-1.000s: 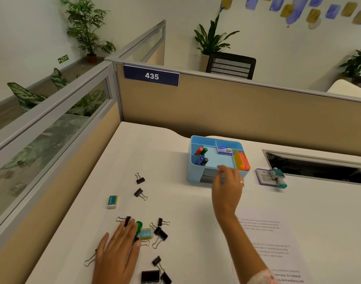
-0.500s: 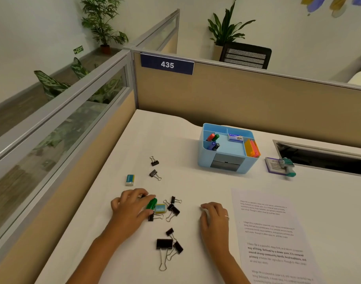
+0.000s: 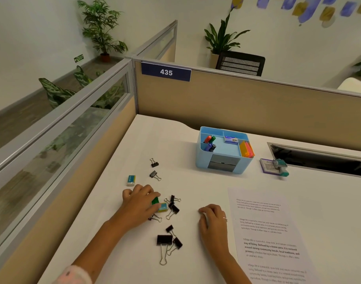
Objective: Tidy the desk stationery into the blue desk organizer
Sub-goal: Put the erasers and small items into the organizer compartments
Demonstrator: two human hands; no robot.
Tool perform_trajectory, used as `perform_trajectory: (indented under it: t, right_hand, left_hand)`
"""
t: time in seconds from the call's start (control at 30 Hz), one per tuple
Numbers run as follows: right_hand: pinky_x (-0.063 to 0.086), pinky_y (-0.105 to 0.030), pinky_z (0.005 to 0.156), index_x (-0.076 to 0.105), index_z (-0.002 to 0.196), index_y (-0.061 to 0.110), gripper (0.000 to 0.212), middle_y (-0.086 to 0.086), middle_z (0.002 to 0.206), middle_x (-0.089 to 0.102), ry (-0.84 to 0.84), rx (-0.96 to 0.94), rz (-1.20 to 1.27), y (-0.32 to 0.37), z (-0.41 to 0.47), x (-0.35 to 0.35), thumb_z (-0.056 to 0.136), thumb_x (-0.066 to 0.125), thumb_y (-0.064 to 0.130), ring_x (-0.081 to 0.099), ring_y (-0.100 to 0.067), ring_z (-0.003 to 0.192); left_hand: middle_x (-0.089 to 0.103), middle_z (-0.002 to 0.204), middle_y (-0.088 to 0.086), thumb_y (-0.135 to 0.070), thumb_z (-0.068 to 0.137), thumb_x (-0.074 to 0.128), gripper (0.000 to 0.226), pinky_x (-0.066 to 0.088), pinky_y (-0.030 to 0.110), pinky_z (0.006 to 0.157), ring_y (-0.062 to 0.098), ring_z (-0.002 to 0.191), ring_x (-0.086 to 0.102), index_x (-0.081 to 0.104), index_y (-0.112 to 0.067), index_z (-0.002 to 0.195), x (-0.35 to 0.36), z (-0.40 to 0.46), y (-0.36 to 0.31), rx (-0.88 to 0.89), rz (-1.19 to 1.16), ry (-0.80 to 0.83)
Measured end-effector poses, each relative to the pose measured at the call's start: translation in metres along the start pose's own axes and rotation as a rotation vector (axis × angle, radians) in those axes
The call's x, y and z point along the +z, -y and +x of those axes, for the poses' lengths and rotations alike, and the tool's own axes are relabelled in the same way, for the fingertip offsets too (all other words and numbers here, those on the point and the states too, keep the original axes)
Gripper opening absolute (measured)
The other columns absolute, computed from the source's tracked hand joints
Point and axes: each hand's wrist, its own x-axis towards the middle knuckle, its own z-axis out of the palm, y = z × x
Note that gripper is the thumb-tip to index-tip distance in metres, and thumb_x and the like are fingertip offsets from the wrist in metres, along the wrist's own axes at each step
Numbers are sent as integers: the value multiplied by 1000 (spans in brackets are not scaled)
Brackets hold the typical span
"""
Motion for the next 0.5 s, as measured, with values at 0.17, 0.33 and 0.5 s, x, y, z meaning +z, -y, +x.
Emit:
perform_trajectory:
  t: [0.17, 0.33, 0.5]
  right_hand:
    - [49, -25, 82, 65, 103, 22, 24, 5, 103, 60, 109, 58, 218, 19, 7, -16, 86, 59, 6, 58, -5, 87]
    - [47, -10, 75, 68, 101, 30, 17, 23, 101, 62, 15, -151, 326, 60, 3, -30, 87, 66, 23, 59, 5, 93]
    - [39, -7, 88, 68, 110, 23, 28, 11, 106, 68, 9, -372, 191, 75, 2, -37, 82, 70, 28, 56, 1, 100]
  left_hand:
    - [68, 92, -10, -48, 93, 40, 32, 43, 17, 74, -5, 82, 59, 67, -31, 98, -21, -18, -37, -292, -1065, -40]
    - [74, 87, 2, -46, 93, 43, 38, 35, 29, 65, 9, 76, 65, 71, -20, 94, -21, -28, -66, -564, -1602, 71]
    - [72, 101, 3, -53, 87, 45, 42, 37, 32, 78, 7, 87, 66, 70, -24, 103, -17, -35, -78, -454, -1684, 186]
